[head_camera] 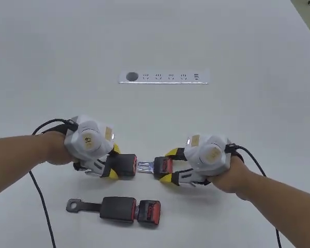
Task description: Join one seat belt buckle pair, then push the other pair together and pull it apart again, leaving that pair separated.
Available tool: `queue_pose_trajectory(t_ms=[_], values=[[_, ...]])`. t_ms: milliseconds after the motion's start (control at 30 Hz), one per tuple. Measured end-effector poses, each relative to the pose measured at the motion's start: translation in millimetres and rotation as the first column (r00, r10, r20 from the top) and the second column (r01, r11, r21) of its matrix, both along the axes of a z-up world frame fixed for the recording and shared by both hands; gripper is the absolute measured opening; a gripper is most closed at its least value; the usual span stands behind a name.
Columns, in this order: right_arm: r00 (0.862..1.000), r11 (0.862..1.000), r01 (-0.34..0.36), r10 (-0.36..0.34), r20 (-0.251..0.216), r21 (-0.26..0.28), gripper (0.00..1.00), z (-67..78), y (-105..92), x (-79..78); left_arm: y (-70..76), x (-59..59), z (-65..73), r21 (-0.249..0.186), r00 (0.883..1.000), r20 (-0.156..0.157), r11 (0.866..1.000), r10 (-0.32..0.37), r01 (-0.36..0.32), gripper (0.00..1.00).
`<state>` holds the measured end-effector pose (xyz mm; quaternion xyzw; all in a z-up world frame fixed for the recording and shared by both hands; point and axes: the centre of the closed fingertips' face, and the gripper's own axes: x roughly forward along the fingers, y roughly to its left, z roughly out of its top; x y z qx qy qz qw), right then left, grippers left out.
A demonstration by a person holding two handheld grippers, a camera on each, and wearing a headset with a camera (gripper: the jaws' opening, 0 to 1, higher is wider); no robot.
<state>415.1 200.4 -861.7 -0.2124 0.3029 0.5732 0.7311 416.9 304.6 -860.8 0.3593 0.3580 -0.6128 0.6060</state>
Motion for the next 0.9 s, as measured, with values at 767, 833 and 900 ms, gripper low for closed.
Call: queue_pose_trajectory(t_ms=[767,833,900], values=[[0.999,0.999,0.035,-0.035,0.012,0.007,0.36,6.1,-53.6,-4.6,-0.8,-1.7,3.7,-0.008,1.000,-0.006,1.000,0.000,-0.001,0.34],[0.999,0.999,0.034,-0.034,0.012,0.006,0.36,6.6,-57.5,-5.8,-0.5,-1.8,3.8,-0.008,1.000,-0.006,1.000,0.002,-0.002,0.34],[0.999,0.999,0.035,-0.035,0.008,0.002,0.36,6.4,-61.5,-8.4,-0.3,-1.5,3.7,-0.008,1.000,-0.006,1.000,0.002,-0.002,0.34]])
